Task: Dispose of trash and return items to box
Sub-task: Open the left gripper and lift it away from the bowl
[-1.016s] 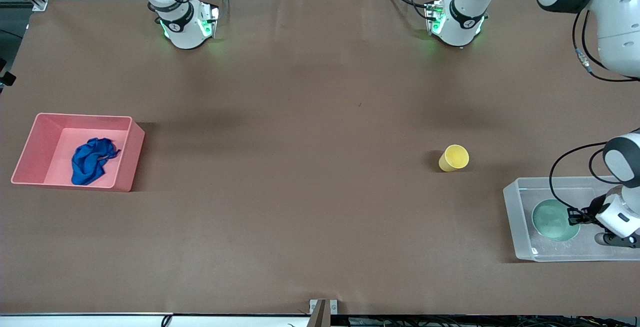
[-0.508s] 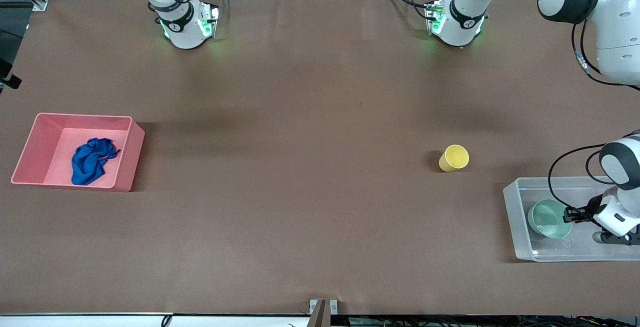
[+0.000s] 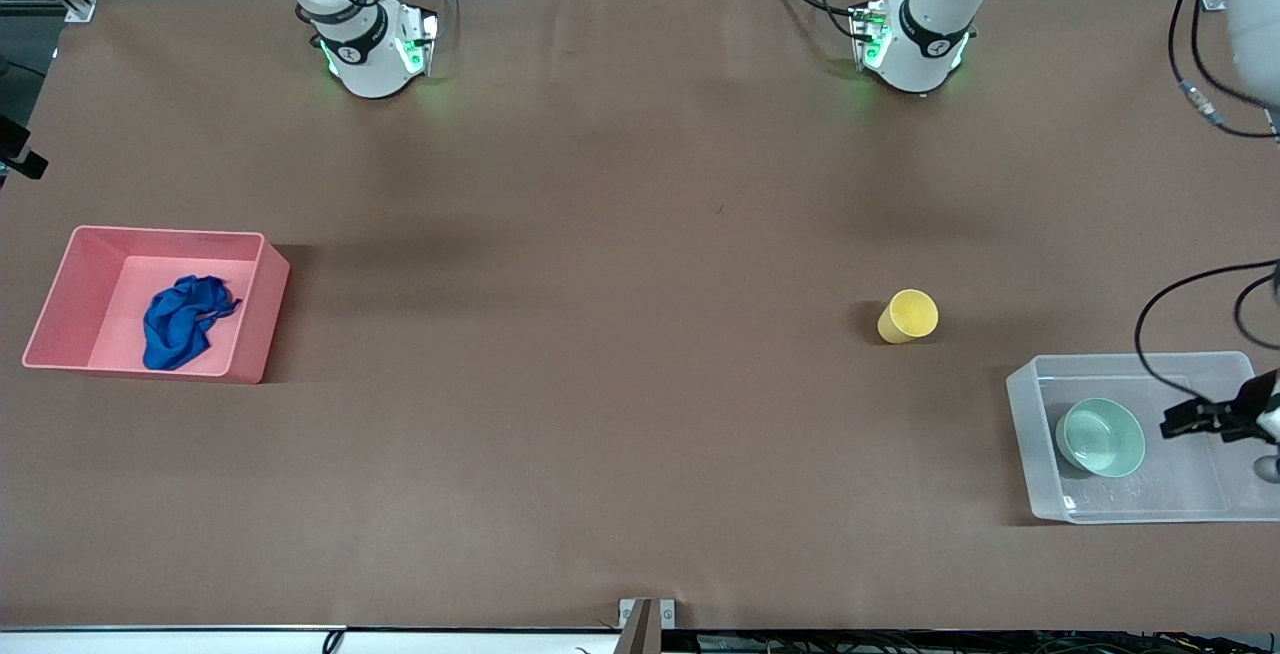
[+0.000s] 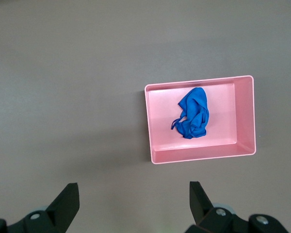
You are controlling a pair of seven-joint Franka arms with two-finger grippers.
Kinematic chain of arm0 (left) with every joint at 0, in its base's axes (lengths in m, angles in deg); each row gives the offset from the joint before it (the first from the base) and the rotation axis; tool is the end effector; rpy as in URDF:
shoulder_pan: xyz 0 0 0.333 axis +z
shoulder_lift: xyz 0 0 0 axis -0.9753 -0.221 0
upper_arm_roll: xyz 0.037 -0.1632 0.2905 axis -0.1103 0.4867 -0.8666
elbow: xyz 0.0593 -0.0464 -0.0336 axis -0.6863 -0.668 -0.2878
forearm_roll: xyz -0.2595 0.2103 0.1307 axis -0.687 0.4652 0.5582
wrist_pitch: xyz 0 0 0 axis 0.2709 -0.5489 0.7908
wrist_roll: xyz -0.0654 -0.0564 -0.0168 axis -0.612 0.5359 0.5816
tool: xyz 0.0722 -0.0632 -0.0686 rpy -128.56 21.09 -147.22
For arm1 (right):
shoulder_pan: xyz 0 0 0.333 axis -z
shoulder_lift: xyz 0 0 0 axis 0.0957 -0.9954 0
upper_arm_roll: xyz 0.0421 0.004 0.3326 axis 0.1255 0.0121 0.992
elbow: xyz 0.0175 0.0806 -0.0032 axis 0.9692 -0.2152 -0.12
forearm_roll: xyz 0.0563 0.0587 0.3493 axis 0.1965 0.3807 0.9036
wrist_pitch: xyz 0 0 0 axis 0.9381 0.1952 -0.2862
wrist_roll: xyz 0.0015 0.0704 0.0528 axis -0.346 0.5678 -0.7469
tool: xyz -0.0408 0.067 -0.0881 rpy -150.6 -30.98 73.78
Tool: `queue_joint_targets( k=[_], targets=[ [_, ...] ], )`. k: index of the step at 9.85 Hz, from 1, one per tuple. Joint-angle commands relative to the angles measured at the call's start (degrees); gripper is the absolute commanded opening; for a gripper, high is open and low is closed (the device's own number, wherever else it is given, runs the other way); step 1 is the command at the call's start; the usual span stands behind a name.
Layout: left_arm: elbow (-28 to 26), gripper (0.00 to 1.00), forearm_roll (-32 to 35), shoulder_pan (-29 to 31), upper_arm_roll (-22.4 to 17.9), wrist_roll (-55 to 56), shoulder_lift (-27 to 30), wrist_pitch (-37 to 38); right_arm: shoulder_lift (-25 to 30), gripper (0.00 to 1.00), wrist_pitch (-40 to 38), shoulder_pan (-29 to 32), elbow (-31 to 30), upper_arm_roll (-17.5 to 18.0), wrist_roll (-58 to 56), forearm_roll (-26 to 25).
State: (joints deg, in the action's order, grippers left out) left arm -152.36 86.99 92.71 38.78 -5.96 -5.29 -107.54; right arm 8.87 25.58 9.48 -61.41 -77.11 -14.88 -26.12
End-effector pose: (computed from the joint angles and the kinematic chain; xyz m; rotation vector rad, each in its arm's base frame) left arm 0.6993 0.1587 0.4213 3.1200 -0.1600 0.1647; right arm 0.4925 -0.0798 0.6854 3.1253 -0.2165 0.0473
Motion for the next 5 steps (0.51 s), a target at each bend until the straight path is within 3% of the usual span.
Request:
queue_joint_targets(
  k=[1, 5],
  targets=[
    [-10.4, 0.8, 0.3, -1.1, 4.0, 5.1, 7.9, 2.0, 0.5, 1.0, 0.6, 0.1, -0.6, 0.2, -0.5, -0.9],
    [-32.0, 0.8, 0.9, -3.4, 6.9, 11.5, 23.1, -2.7, 0.5, 1.0, 0.6, -0.5, -0.6, 0.2, -0.6, -1.9]
  ],
)
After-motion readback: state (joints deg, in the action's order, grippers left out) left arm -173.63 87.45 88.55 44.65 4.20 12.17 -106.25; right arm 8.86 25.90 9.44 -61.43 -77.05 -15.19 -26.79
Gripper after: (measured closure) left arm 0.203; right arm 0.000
